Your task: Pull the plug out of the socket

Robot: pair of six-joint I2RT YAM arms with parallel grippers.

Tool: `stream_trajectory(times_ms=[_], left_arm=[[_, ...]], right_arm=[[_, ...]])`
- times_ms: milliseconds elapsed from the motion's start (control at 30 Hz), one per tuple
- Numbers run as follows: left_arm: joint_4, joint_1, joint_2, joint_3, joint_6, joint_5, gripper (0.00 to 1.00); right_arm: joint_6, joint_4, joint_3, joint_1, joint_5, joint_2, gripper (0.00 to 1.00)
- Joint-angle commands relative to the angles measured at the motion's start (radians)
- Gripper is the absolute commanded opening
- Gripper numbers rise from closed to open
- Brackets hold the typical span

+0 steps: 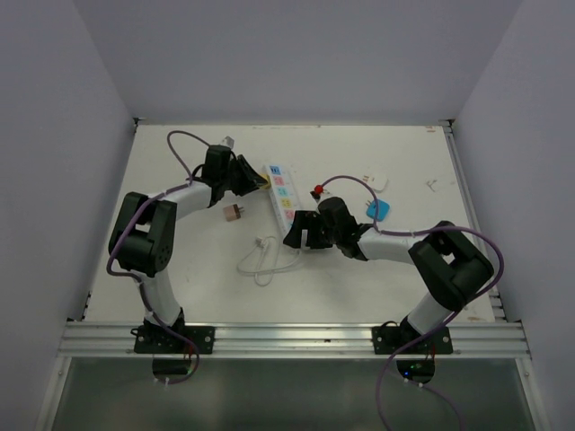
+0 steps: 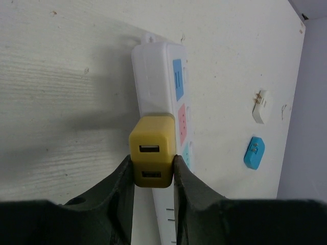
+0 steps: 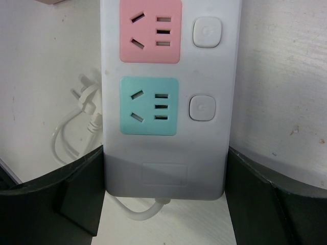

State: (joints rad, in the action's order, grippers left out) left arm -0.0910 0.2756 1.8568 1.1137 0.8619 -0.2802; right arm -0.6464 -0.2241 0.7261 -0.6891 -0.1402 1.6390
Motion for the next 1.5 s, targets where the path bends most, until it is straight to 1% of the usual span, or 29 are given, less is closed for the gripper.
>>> stream_trajectory(times_ms=[0,67,233,400,600,800,1000,1100,1133,1300,1467], left_arm=[[-0.061,0.001,-0.05,0.0,-0.017,0.018,0.0],[-0.079,-0.001,-0.068,-0.02,0.003,0.018,0.0],[-0.194,-0.024,-0.116,-0.095,0.069,-0.017,0.0],[-0.251,-0.047,-0.152,-0.141,0.118,-0.037,0.0],[-0.263,-0.052,-0.192,-0.152,0.141,-0.043,0.0],[-0.289,-0.061,-0.243,-0.169,0.175,-0.031,0.0],[-0.262,-0.079,-0.257,-0.158,0.137,-0.031,0.0],[-0.245,-0.102,-0.234,-0.144,0.108,-0.045,0.0],[-0.237,-0.131,-0.193,-0.123,0.083,-0.071,0.0],[-0.234,-0.156,-0.084,-0.065,0.045,-0.135,0.0],[-0.219,-0.171,0.031,-0.009,-0.006,-0.148,0.03]], right_arm=[[-0.01,0.16,-0.02,0.014,0.042,0.055,0.0],[-0.016,0.161,-0.024,0.019,0.045,0.055,0.0],[-0.033,0.16,-0.034,0.039,0.042,0.056,0.0],[-0.039,0.169,-0.033,0.043,0.051,0.062,0.0],[-0.052,0.213,-0.025,0.046,0.097,0.058,0.0],[-0.062,0.221,-0.03,0.053,0.12,0.048,0.0],[-0.064,0.249,-0.037,0.057,0.159,0.022,0.0],[-0.065,0.25,-0.044,0.057,0.165,0.013,0.0],[-0.064,0.249,-0.047,0.059,0.168,0.01,0.0],[-0.062,0.249,-0.044,0.059,0.165,0.01,0.0],[-0.059,0.261,-0.04,0.06,0.171,0.005,0.0]])
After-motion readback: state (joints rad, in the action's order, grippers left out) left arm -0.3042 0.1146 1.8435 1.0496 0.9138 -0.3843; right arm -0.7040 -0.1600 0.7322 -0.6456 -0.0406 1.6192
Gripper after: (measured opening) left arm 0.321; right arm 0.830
